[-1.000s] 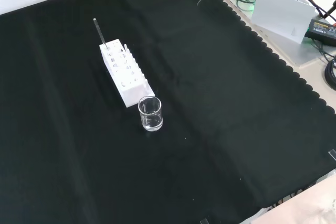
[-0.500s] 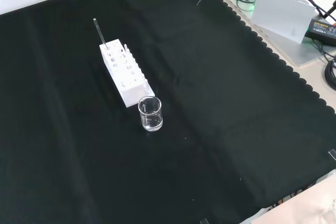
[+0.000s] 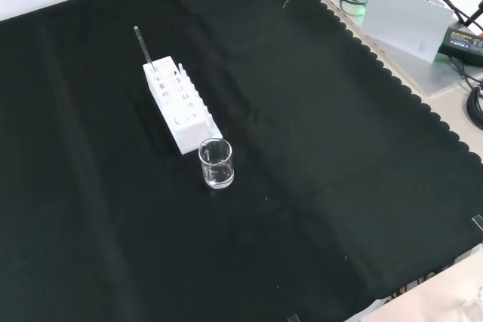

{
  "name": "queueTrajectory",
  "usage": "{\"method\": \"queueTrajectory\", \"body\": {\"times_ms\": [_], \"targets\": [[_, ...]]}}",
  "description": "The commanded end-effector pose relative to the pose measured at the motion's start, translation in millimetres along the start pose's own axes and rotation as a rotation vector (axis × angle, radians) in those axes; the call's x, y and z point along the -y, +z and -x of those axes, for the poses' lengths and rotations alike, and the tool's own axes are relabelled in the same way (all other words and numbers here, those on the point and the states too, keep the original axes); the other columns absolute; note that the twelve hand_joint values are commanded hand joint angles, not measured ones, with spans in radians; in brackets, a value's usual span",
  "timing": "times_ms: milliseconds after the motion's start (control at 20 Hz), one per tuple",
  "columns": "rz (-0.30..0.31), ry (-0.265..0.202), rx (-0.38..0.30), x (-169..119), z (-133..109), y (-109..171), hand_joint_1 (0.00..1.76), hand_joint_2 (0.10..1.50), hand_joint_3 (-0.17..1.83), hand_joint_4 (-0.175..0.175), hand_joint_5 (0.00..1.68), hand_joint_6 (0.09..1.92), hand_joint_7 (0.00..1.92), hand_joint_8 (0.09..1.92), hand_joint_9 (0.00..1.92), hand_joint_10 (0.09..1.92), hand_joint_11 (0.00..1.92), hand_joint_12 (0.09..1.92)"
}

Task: Take the glass rod from the white test tube rack.

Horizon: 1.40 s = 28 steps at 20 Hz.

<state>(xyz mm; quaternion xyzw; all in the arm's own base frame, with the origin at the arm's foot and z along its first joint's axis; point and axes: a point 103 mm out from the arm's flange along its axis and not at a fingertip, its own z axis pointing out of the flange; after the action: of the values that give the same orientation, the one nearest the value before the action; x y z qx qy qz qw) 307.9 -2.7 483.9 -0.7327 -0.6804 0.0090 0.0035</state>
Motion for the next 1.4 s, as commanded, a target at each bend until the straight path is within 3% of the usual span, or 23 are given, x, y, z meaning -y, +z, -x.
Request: {"method": "queueTrajectory", "body": {"times_ms": [50, 400, 800, 1400], "targets": [[-0.011, -0.014, 0.031, -9, -2, -21, 0.49, 0.81, 0.46, -0.057, 0.0, 0.09, 0.0, 0.47, 0.0, 0.85, 0.0, 1.14], [-0.041, -0.043, 0.017, -50, 4, -28, 0.47, 0.83, 0.44, -0.054, 0.0, 0.09, 0.0, 0.52, 0.0, 0.87, 0.0, 1.21], [-0.046, -0.026, 0.004, -102, 27, -46, 0.45, 0.83, 0.44, -0.052, 0.0, 0.09, 0.0, 0.56, 0.02, 0.88, 0.0, 1.24], [-0.093, -0.012, -0.026, -162, 43, -17, 0.45, 0.84, 0.43, -0.05, 0.0, 0.09, 0.0, 0.59, 0.04, 0.88, 0.0, 1.27]]}}
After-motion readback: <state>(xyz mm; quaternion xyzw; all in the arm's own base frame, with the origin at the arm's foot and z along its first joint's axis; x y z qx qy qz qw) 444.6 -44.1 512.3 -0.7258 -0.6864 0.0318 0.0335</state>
